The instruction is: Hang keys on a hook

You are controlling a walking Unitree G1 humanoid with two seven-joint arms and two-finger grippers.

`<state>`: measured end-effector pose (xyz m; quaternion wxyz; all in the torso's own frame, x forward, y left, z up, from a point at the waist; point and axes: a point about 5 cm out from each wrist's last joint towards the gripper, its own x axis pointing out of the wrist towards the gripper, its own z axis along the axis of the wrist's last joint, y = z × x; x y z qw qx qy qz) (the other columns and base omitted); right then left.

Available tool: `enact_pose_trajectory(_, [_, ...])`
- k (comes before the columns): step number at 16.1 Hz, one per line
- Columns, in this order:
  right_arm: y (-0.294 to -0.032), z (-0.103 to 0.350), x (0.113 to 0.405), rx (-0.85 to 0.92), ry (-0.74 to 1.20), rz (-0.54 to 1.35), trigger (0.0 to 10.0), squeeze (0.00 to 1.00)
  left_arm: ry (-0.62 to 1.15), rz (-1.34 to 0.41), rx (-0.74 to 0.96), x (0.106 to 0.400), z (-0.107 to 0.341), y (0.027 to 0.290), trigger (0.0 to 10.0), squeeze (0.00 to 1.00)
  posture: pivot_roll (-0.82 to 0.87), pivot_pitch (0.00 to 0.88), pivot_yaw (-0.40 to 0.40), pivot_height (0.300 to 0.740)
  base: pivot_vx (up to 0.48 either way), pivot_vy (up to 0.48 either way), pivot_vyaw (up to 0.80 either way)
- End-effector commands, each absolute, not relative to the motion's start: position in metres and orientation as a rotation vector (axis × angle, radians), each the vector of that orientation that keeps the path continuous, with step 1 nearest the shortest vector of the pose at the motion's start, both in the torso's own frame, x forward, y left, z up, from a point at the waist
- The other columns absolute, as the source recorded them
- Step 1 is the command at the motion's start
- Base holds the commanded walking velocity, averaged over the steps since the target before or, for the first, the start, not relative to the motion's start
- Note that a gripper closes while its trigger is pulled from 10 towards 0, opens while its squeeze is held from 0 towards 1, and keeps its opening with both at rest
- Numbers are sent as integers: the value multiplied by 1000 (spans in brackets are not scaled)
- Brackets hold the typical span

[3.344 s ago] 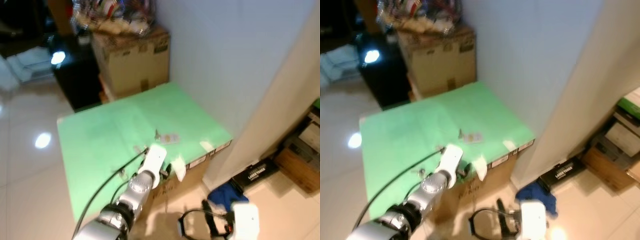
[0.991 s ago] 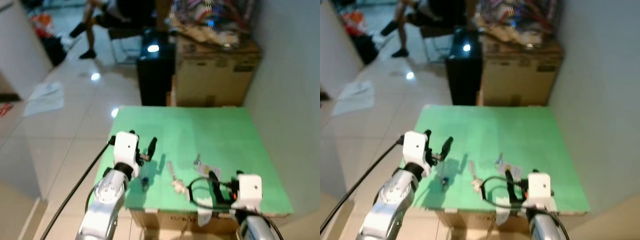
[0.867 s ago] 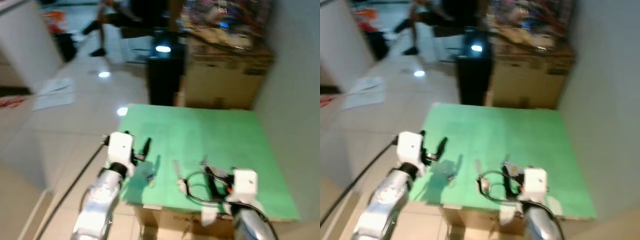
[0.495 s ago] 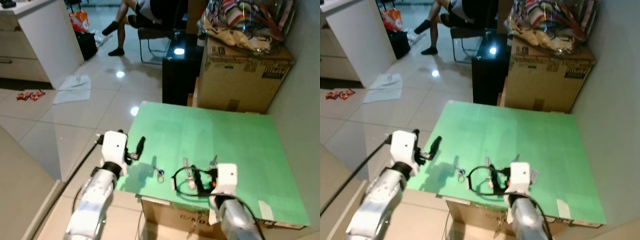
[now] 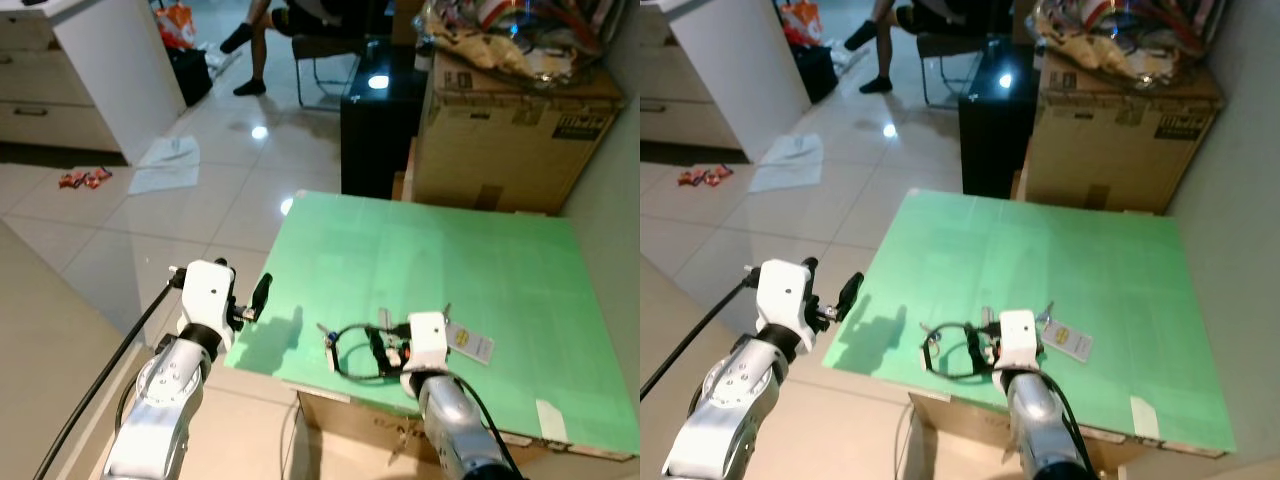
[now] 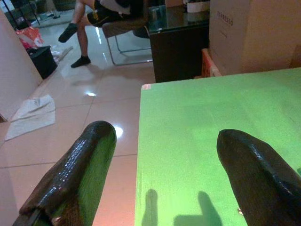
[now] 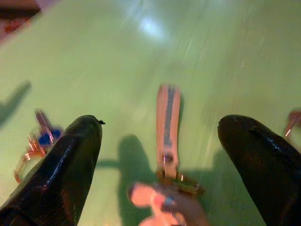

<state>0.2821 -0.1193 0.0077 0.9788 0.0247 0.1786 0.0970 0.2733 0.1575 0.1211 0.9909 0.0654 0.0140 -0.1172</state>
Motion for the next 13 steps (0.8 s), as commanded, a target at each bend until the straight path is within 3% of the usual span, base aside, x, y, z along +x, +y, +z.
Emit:
enact_pose_trajectory(1, [-116, 5, 283, 48, 375, 215, 10000, 0, 27, -242, 132, 272, 123, 158, 10000, 0, -18, 195, 109, 740, 0, 0, 0])
enact_pose_trajectory(5, [-104, -1, 276, 20, 379, 222, 10000, 0, 32, -248, 124, 272, 123, 156, 10000, 0, -23, 191, 103, 740, 0, 0, 0])
enact_pose_trajectory(13, [-90, -9, 260, 124, 419, 127, 10000, 0, 35, -255, 106, 273, 123, 155, 10000, 0, -31, 162, 104, 740, 0, 0, 0])
